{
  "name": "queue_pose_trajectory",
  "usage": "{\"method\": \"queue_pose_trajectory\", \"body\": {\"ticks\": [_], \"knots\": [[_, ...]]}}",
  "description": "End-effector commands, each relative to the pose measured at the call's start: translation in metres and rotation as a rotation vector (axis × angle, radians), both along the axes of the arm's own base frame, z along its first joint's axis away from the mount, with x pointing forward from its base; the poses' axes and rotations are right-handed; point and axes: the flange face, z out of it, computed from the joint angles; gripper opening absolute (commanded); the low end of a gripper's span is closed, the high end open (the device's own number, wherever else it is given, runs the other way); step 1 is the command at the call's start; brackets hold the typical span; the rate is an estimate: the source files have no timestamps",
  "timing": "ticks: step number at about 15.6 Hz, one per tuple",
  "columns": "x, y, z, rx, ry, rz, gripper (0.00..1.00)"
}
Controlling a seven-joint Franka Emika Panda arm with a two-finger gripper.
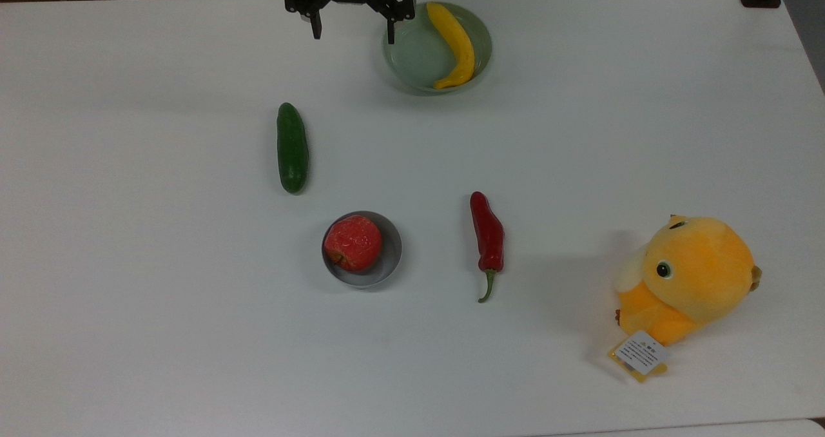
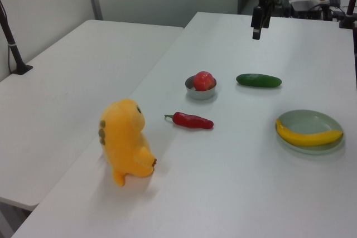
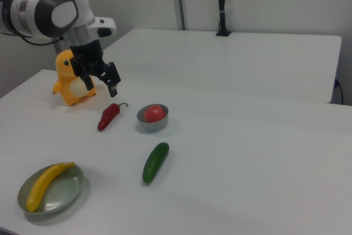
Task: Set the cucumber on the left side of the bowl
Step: 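Move the open gripper down over the green cucumber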
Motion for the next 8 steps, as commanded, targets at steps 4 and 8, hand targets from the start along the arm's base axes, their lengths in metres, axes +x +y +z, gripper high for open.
{"method": "queue_pose_trajectory", "body": {"ticks": [4,8], "knots": [[0.008,0.002,-0.005,0.014,-0.005,0.020,1.00],[0.026,0.002,-0.021,0.010,-0.055,0.012,1.00]]}}
